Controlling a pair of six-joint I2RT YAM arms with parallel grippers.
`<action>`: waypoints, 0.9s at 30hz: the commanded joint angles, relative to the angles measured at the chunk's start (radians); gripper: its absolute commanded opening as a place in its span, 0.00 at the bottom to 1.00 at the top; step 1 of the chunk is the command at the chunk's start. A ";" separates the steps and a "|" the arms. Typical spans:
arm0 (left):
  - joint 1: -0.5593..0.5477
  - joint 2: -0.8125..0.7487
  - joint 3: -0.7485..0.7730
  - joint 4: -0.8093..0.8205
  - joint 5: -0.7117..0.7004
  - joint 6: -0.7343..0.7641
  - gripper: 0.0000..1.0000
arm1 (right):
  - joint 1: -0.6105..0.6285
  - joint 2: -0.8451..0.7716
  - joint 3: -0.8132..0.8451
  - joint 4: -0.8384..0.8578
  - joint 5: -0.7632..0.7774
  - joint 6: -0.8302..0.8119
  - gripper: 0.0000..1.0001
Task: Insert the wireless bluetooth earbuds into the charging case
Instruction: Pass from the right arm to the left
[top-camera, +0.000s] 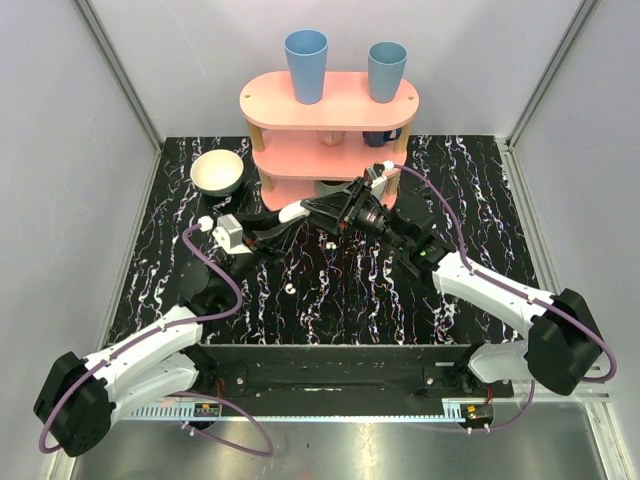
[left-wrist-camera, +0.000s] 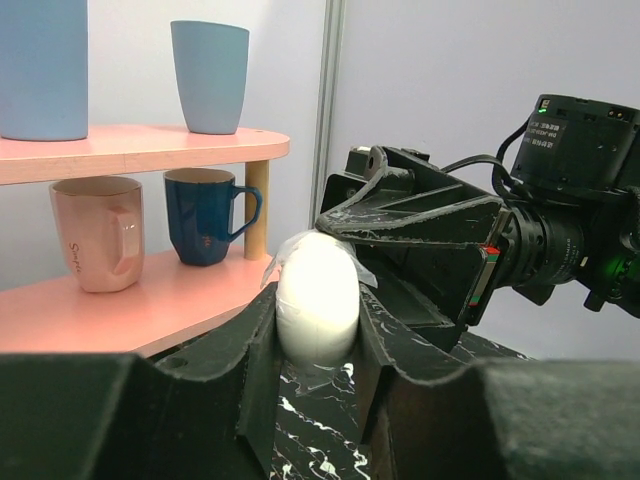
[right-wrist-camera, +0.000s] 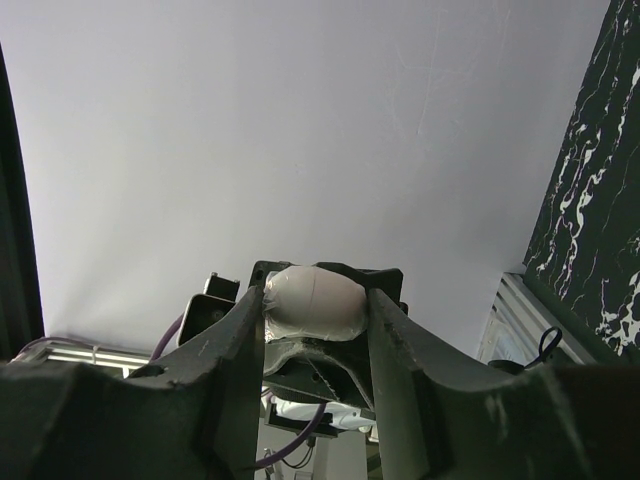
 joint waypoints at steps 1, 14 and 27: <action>0.002 -0.001 0.024 0.056 -0.008 0.008 0.17 | -0.005 -0.028 0.007 0.041 -0.005 -0.012 0.17; 0.002 -0.035 0.004 0.027 -0.003 0.028 0.00 | -0.005 -0.120 0.111 -0.199 0.037 -0.314 0.91; 0.016 -0.079 0.022 0.007 0.314 -0.010 0.00 | -0.002 -0.170 0.411 -0.856 0.038 -1.138 0.91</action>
